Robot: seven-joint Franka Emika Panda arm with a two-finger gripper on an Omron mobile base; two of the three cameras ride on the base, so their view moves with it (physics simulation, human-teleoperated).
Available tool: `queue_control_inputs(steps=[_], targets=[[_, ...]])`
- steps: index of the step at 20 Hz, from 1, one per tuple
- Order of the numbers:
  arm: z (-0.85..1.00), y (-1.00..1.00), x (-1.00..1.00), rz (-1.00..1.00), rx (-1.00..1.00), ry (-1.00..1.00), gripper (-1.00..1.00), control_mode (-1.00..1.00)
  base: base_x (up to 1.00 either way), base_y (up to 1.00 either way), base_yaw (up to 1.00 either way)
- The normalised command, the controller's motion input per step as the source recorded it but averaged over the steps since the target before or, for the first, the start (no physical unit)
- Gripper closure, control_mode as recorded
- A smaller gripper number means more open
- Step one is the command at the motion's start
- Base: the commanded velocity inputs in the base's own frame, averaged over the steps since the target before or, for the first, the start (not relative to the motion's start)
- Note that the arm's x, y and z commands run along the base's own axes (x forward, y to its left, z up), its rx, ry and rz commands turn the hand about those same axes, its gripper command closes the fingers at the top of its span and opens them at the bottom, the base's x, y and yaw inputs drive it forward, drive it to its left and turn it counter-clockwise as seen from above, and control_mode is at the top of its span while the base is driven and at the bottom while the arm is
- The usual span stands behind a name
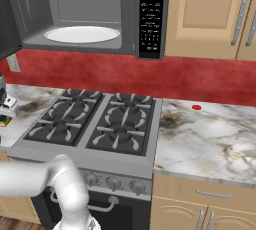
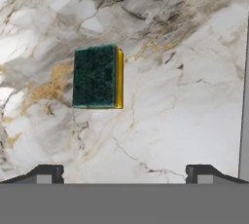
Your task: Place the sponge inside the microwave to prepare for sanitizing.
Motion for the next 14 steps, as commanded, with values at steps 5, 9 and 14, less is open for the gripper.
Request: queue_control_inputs(steps=[5,9,14], targets=[[0.0,0.01,0.0,0.02,-0.01,0.01,-1.0,-1.0,0.0,0.0,0.0],[0.0,0.09,0.0,0.03,-0.03,0.0,-1.0,-1.0,0.0,0.0,0.0],[0.0,0.16,0.0,0.03,-0.05,0.0,-1.0,-1.0,0.0,0.0,0.0]])
